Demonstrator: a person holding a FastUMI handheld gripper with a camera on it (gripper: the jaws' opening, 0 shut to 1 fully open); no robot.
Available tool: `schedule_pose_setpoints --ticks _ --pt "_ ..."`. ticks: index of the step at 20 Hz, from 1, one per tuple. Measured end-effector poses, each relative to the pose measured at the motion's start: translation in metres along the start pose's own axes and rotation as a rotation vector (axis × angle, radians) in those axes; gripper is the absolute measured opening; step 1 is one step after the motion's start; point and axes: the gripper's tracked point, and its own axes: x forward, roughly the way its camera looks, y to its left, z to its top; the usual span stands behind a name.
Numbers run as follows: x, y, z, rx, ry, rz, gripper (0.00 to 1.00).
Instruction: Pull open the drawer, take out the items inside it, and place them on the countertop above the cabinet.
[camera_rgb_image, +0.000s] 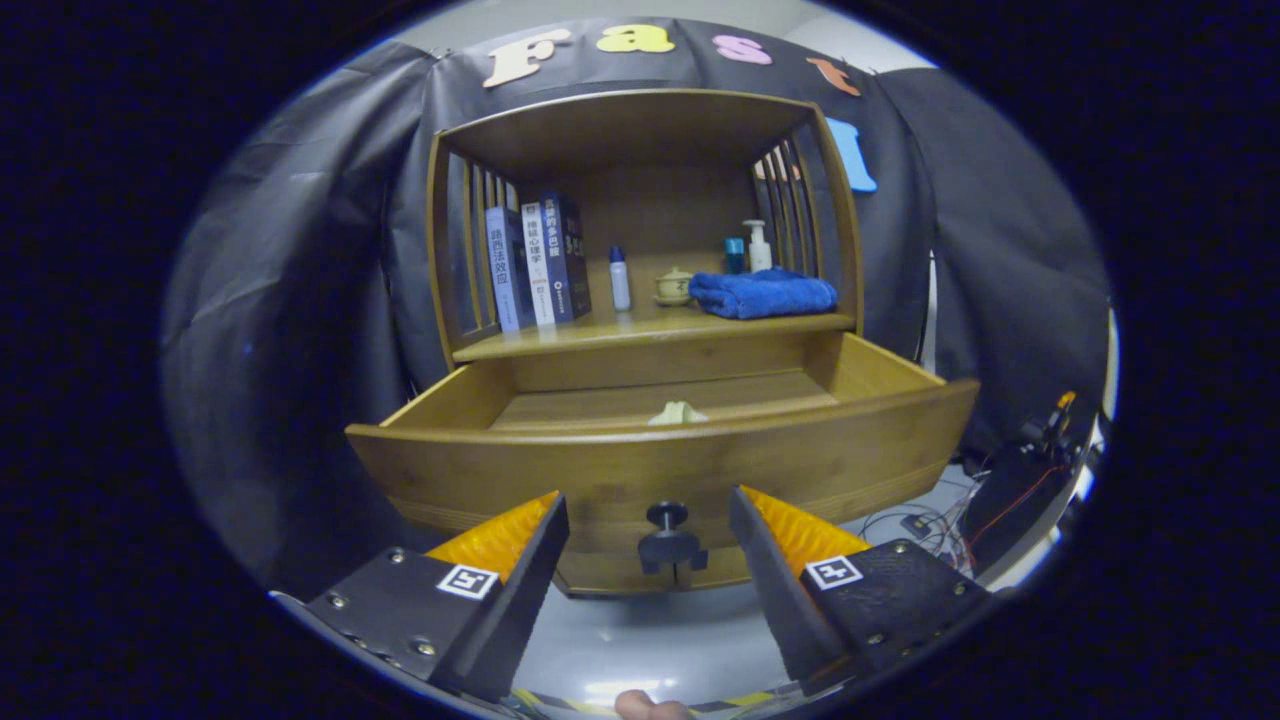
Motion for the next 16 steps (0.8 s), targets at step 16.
schedule_pose_setpoints --ticks 16 --pt "0.094 0.002 0.090 0.016 0.110 -0.042 0.96"
